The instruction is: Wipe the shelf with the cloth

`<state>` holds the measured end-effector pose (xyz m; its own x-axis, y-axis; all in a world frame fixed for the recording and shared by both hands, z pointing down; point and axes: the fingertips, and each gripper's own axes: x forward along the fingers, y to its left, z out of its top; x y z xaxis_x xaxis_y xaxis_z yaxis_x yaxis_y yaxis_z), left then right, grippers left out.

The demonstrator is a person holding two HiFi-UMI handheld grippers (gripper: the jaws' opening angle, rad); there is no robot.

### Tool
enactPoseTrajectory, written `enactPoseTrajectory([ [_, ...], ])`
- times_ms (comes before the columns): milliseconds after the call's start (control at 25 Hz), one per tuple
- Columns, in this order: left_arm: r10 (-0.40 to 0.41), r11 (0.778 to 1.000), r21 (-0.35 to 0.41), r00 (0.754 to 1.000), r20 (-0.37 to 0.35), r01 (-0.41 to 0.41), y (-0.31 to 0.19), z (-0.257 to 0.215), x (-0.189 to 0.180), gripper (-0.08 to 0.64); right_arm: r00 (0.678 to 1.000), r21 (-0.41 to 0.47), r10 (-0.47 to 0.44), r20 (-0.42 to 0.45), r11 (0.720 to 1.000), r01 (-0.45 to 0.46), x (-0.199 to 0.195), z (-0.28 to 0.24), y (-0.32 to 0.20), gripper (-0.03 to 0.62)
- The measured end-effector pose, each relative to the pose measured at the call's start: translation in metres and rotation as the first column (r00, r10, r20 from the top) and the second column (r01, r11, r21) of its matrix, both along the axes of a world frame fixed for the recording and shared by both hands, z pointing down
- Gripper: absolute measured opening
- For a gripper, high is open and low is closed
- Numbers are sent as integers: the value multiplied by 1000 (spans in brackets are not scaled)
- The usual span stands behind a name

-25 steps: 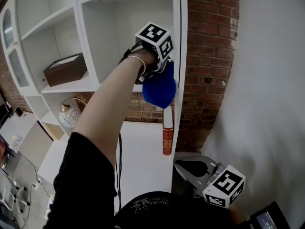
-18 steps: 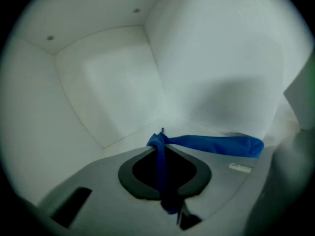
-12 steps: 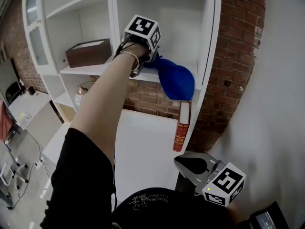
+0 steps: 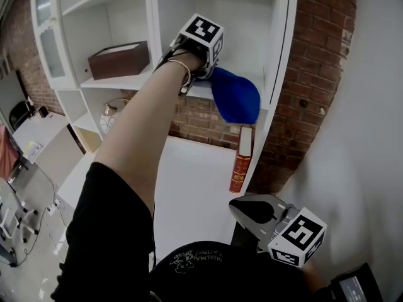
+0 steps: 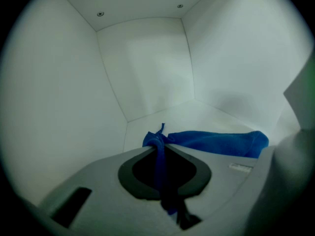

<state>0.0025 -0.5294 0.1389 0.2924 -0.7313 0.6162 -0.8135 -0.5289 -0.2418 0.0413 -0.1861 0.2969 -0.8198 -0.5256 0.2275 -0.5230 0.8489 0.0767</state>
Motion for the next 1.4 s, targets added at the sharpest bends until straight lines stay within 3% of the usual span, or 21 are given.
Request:
enactPoseTrajectory([
  [160, 23, 1000, -1, 1000, -16, -23, 0, 2, 12, 17, 1000, -11, 16, 7, 1000, -16, 5, 2, -1, 9],
  [480, 102, 992, 63, 994, 46, -105, 8, 1, 54, 17, 999, -8, 48, 11, 999, -48, 9, 3, 1, 9],
  [1080, 252, 966, 57, 967, 34, -253, 26, 2, 129, 17, 988, -20, 156, 17, 988, -156, 31, 3, 10, 9],
  [1280, 245, 967, 67, 969, 40, -248, 27, 2, 127, 17, 985, -25, 171, 10, 985, -171, 29, 4, 12, 9],
  [1400, 282, 955, 88, 959, 31, -283, 30, -1, 130, 20, 986, -18, 167, -4, 986, -167, 26, 3, 12, 9],
])
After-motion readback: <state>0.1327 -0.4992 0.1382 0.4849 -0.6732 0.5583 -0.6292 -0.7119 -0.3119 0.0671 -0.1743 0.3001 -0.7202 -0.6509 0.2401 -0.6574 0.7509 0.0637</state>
